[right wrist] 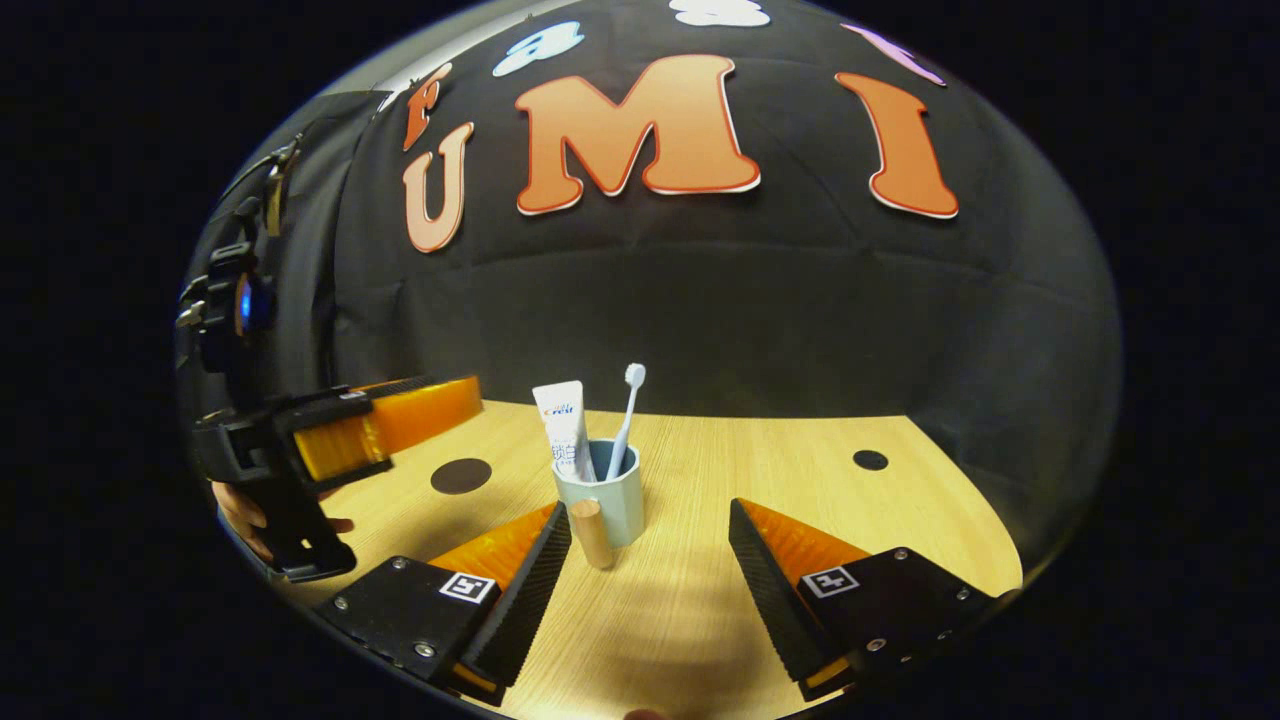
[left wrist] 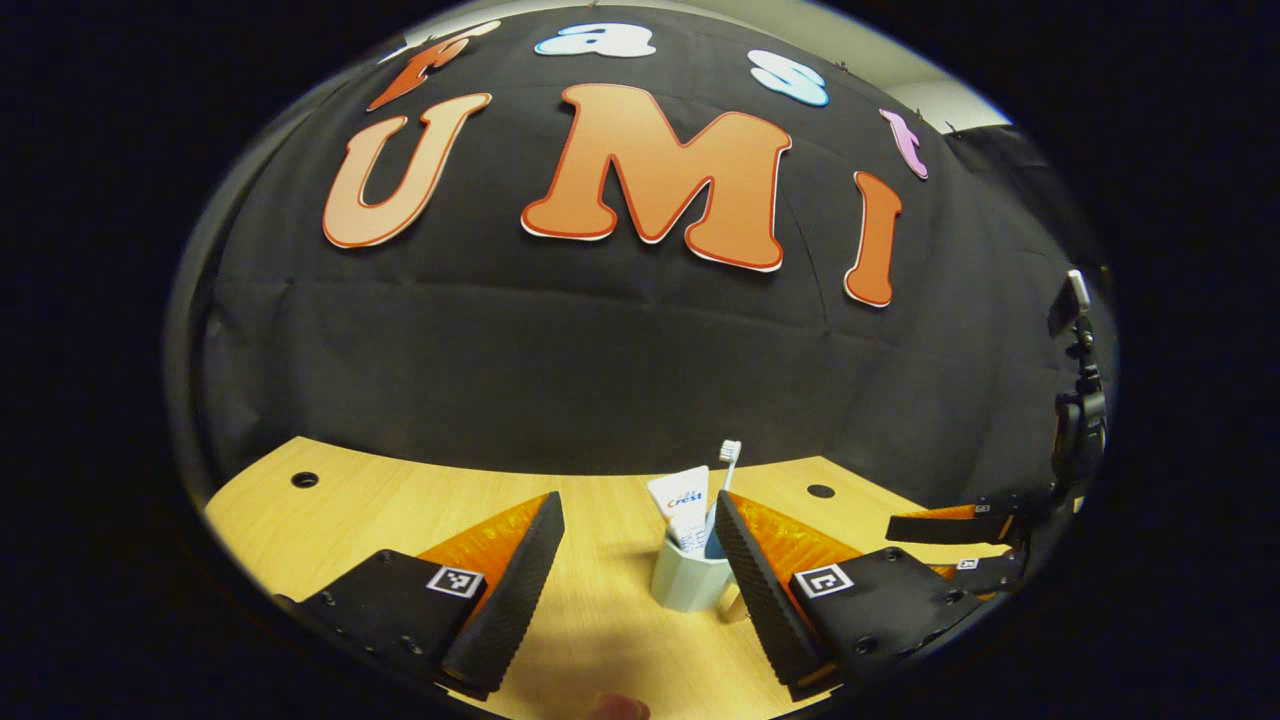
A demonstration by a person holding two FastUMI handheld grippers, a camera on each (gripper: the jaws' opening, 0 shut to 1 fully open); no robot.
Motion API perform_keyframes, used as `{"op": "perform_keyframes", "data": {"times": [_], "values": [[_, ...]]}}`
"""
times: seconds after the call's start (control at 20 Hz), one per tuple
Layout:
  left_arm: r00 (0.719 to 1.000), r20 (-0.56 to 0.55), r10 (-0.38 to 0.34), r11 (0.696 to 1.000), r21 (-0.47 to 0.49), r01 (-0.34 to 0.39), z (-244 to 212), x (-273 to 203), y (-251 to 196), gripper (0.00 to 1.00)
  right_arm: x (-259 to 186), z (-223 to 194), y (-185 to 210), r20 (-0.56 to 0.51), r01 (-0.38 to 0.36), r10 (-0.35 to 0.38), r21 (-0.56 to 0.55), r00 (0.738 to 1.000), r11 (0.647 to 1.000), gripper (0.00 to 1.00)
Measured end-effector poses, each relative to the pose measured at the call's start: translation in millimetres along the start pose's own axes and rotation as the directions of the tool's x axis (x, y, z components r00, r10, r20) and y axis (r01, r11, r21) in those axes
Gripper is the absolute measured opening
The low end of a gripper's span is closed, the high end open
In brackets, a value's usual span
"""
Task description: Put the toothbrush and toothpaste on the desktop into the cup, then pick up the cup and place it on the coaster on the desktop.
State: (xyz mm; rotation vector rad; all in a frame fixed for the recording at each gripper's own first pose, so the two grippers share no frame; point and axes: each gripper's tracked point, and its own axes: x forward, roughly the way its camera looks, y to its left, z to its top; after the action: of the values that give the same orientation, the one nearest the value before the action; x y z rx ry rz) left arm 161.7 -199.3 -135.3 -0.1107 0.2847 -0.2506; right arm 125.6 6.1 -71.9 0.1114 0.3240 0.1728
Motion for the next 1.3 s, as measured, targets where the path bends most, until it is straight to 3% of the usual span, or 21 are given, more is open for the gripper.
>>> {"op": "perform_keyframes", "data": {"times": [0.5,0.7,1.3], "values": [[0.994,0.017,0.11,0.993,0.048,-0.111,5,-69,66,0.98,35,1,31,-0.161,-0.014,0.01,-0.025,0.987,1.0,0.95],[0.992,0.001,0.13,0.99,0.056,-0.13,-7,-93,87,0.98,46,-7,42,-0.241,-0.017,0.011,-0.019,0.97,1.0,0.96],[0.977,-0.046,0.209,0.976,0.08,-0.205,-38,-125,140,0.98,80,-34,31,-0.483,0.07,-0.078,-0.035,0.872,0.997,0.91]]}}
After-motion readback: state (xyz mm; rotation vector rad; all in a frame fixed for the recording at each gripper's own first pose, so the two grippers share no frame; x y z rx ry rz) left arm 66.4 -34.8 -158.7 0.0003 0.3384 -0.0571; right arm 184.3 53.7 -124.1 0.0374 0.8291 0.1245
